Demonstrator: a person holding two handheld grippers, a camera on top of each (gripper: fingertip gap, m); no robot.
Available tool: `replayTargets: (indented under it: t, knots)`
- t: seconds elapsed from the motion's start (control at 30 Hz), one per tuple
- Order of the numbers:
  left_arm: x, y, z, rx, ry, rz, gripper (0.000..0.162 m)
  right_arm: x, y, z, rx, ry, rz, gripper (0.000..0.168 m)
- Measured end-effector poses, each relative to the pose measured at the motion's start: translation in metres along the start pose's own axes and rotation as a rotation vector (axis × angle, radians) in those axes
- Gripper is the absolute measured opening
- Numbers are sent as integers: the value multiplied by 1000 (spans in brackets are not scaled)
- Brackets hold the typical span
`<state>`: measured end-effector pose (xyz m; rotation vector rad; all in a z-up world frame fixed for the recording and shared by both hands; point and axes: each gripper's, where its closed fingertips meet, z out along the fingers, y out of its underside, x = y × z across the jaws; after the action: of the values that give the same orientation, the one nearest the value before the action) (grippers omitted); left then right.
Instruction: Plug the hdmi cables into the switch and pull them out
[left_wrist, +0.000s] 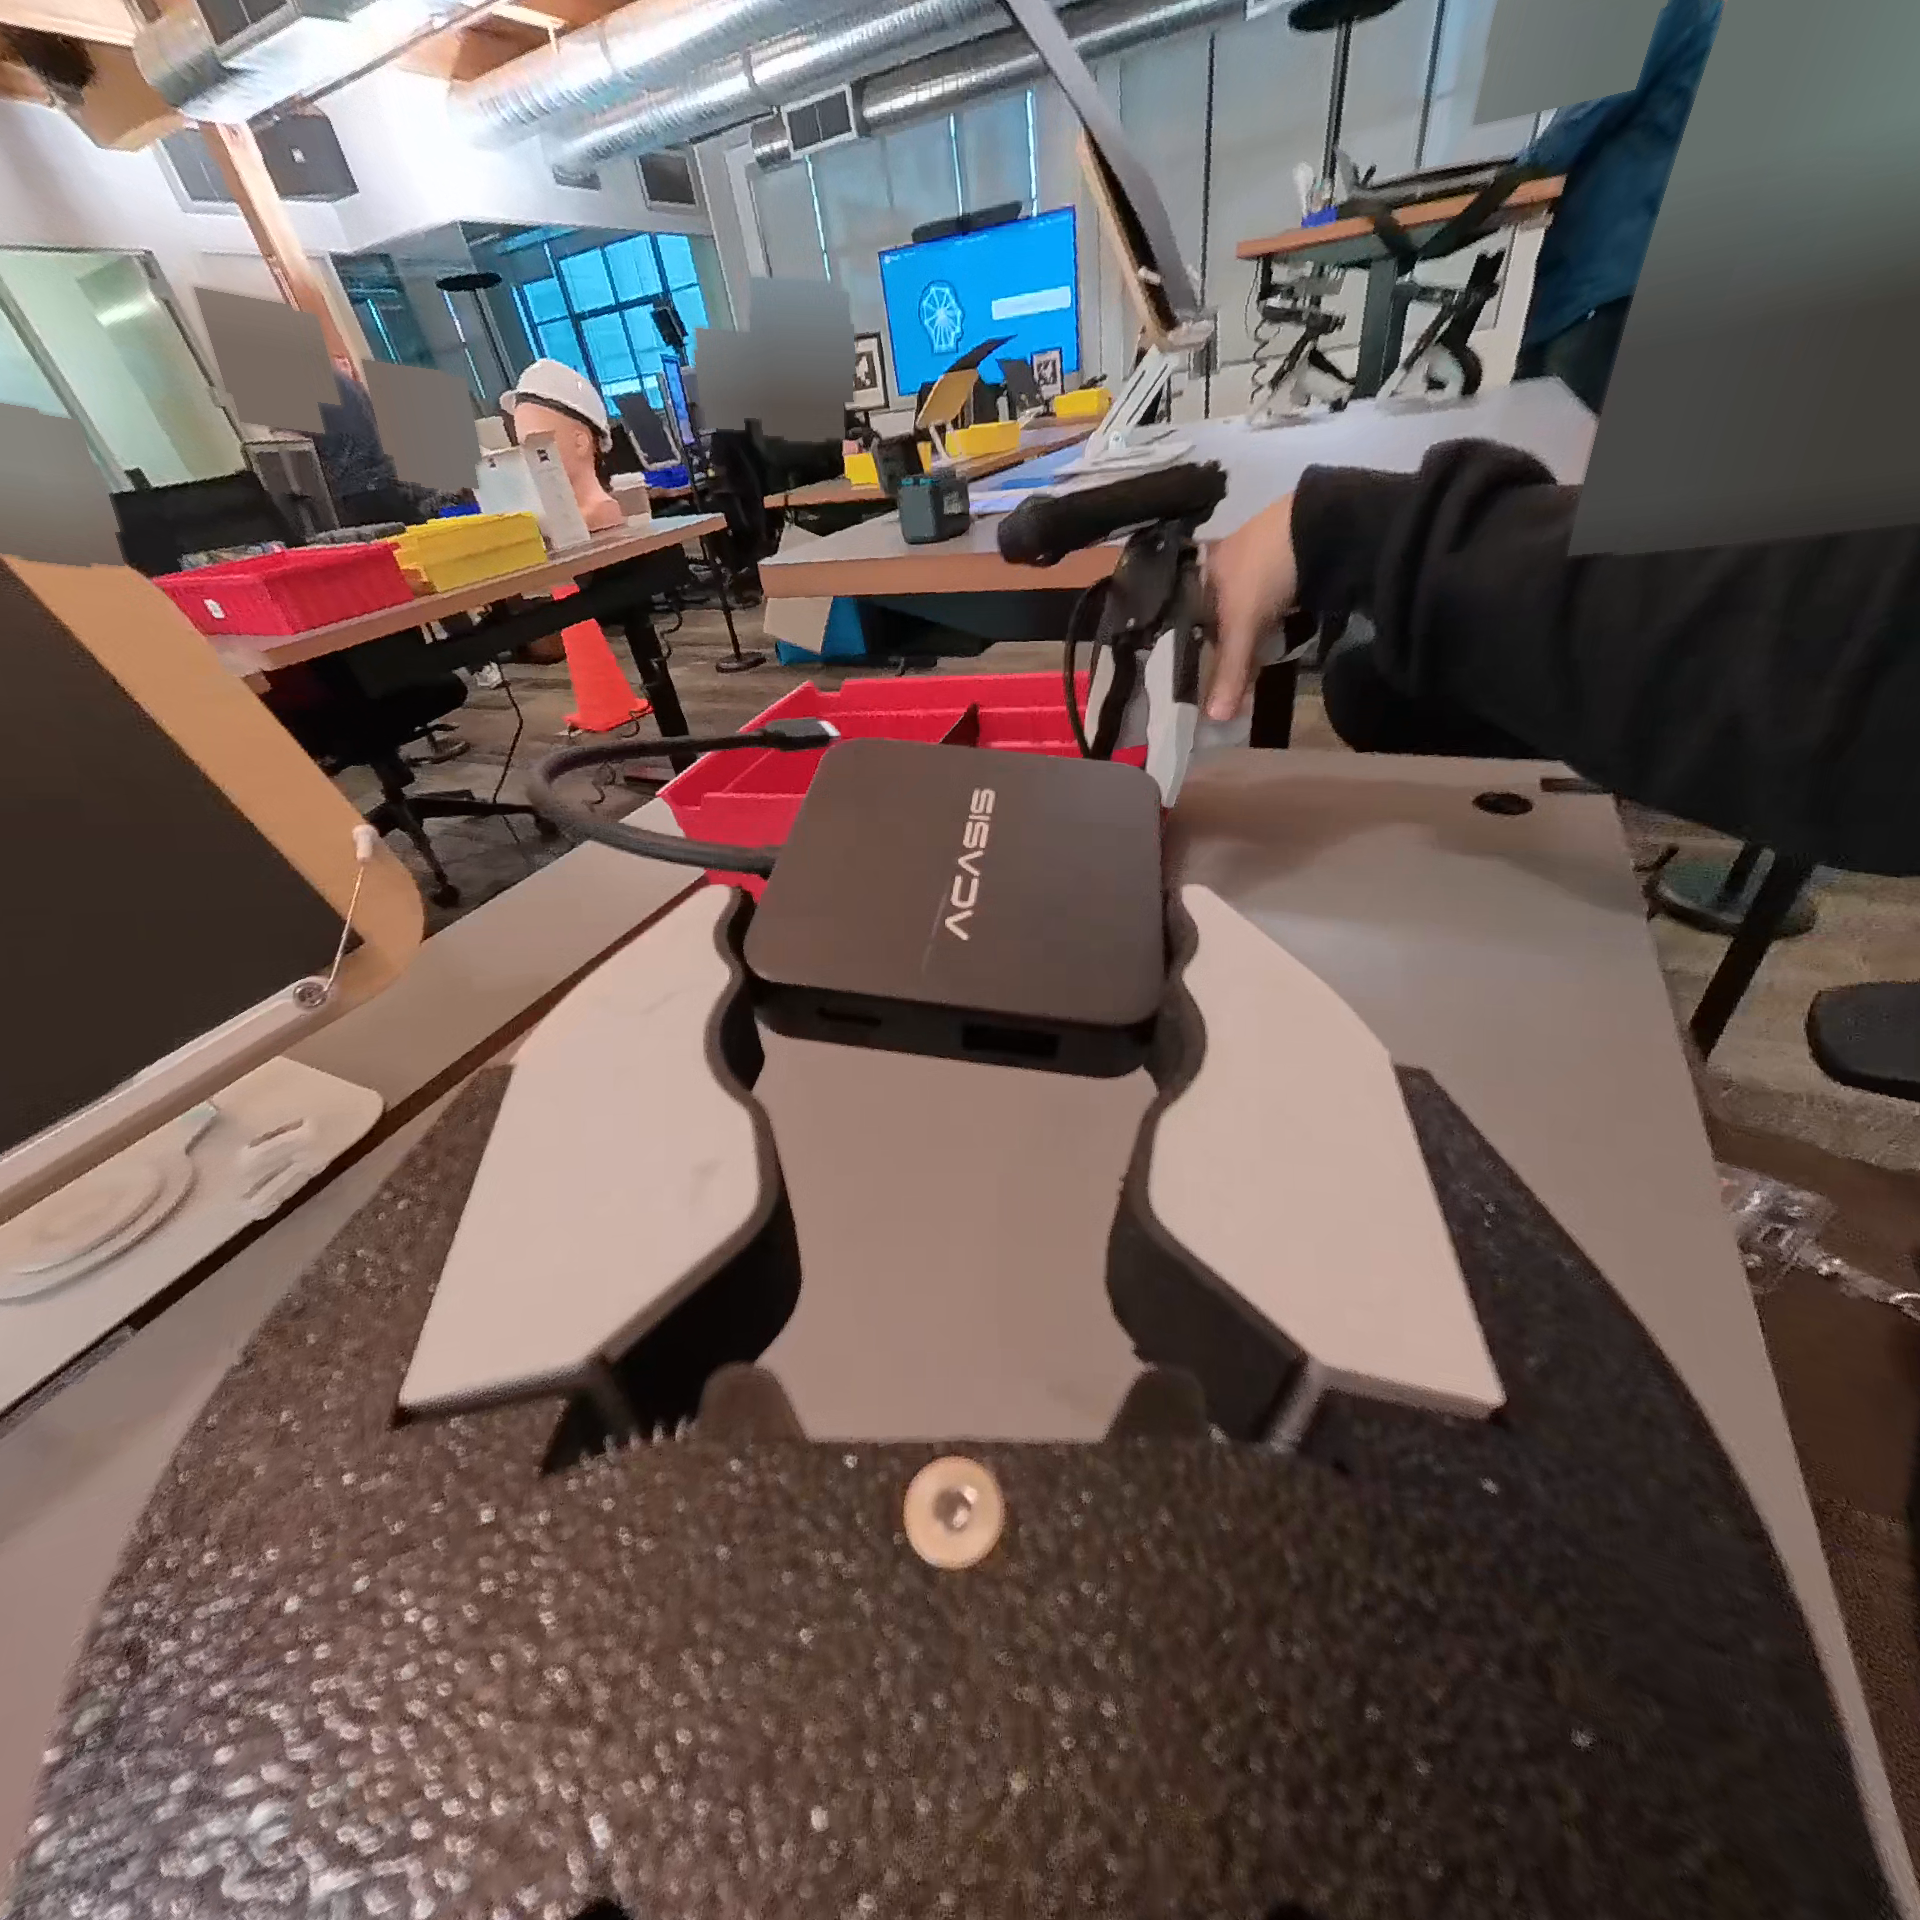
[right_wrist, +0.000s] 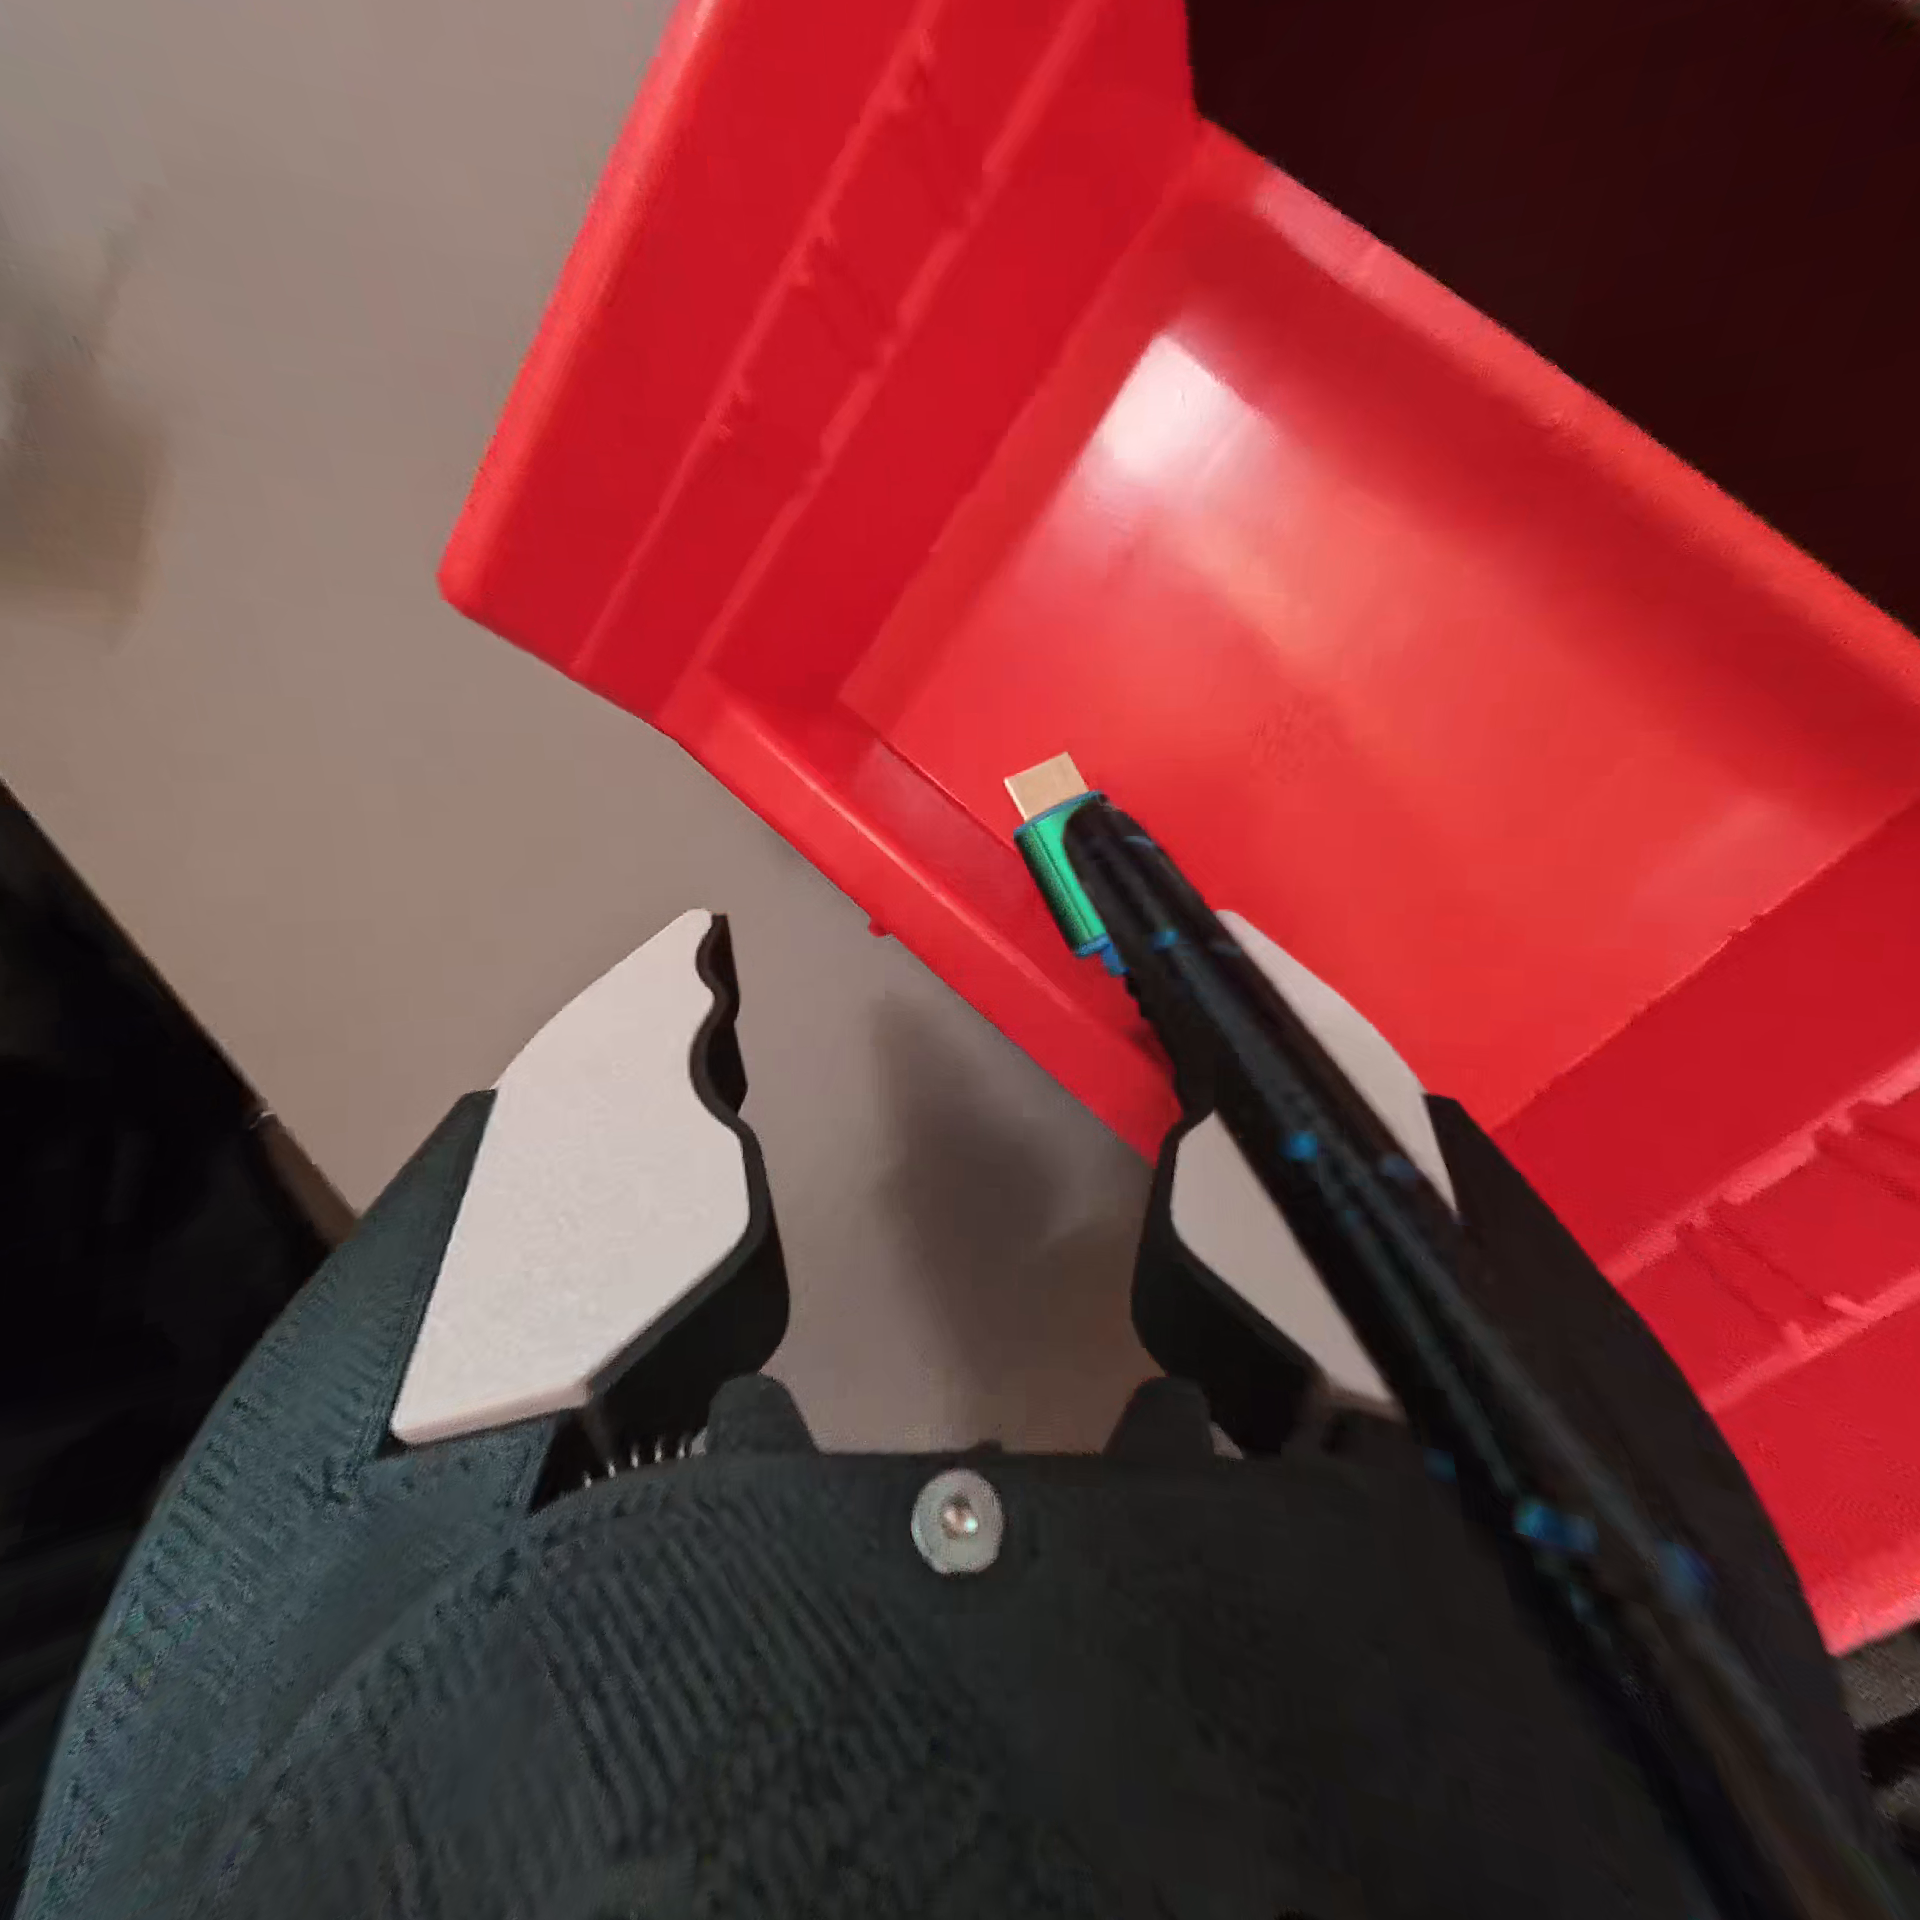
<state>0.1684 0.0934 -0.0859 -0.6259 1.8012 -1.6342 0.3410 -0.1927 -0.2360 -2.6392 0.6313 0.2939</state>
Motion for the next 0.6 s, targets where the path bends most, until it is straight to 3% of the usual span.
replayTargets:
  t: [0.2, 0.3, 0.37, 0.4, 0.47, 0.57, 0.6]
  knots:
    - [-8, -9, -15, 42, -23, 7, 73, 0, -10, -9, -103, -65, 158, 87]
    - [-15, -9, -24, 46, -45, 15, 73, 6, -17, -13, -111, -32, 192, 77]
    - [-19, -11, -29, 63, -50, 4, 73, -6, -23, -10, -104, -115, 177, 88]
    - [-20, -12, -31, 75, -50, -6, 73, -10, -22, -8, -125, -142, 151, 85]
    - [-22, -13, -33, 98, -43, -23, 73, 3, -6, -6, -252, -43, 111, 67]
    - [-23, -12, -34, 106, -36, -36, 73, 16, 0, -4, -334, 85, -10, 85]
    - [-23, -11, -33, 106, -33, -37, 73, 18, -4, -3, -324, 106, -61, 81]
